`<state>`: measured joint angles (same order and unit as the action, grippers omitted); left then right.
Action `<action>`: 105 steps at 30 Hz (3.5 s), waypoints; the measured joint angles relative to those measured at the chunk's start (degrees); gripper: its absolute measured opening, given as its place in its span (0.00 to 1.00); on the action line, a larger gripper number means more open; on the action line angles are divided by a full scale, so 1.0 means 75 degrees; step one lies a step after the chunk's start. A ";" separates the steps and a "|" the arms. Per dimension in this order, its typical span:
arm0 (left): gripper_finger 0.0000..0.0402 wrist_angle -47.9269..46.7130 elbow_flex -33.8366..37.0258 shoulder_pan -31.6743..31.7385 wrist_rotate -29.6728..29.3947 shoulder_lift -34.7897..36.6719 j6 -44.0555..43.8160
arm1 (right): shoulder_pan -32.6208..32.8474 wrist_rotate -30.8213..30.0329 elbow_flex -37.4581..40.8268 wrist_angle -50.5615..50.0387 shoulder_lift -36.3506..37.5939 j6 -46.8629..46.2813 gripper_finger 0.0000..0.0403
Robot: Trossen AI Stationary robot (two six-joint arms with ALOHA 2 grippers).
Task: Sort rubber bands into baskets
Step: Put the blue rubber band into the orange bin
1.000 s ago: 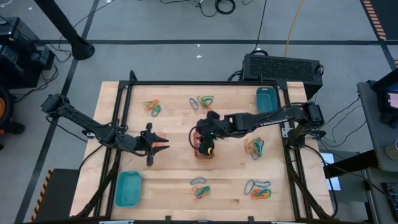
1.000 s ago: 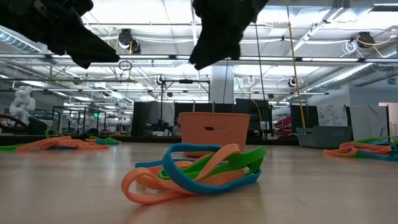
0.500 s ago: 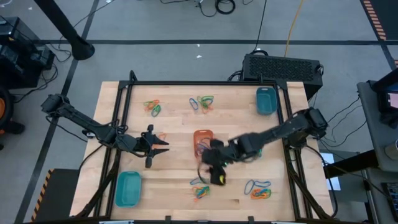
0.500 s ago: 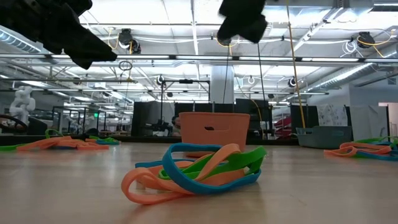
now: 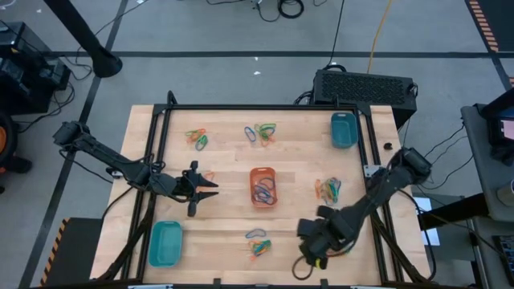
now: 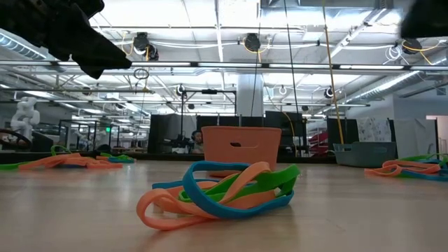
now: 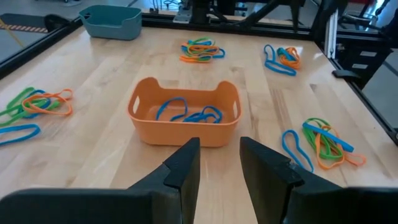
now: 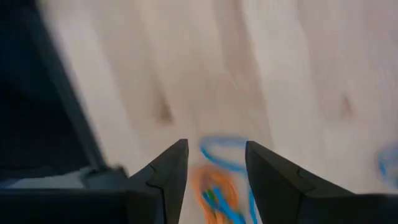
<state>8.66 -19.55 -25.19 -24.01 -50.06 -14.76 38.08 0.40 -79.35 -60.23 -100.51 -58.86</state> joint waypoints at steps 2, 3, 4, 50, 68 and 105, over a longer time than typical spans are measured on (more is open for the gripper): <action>0.30 -0.0002 0.0000 0.0000 0.0000 0.0000 -0.0066 | 0.0172 0.0033 0.0268 -0.0197 0.0006 -0.0770 0.38; 0.30 -0.0001 0.0000 0.0000 0.0000 0.0000 -0.0130 | 0.0227 0.0143 0.0440 -0.0215 0.0006 -0.1072 0.38; 0.30 -0.0006 0.0000 0.0000 0.0000 0.0000 -0.0163 | 0.0265 0.0284 0.0597 -0.0223 0.0002 -0.1321 0.38; 0.30 -0.0014 -0.0003 -0.0001 0.0000 -0.0003 -0.0196 | 0.0338 0.1138 0.2530 0.0473 -0.0015 -0.1769 0.01; 0.30 0.0002 -0.0003 -0.0002 0.0000 -0.0004 -0.0201 | 0.0212 -0.2204 -0.0227 -0.1139 -0.0006 -0.0848 0.00; 0.30 -0.0052 -0.0003 0.0000 0.0000 -0.0006 -0.0380 | -0.3449 -0.3403 0.0225 0.3558 -0.0006 0.4629 0.00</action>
<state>8.28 -19.57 -25.19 -24.01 -50.11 -17.61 12.21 -25.12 -77.67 -33.55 -100.55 -24.14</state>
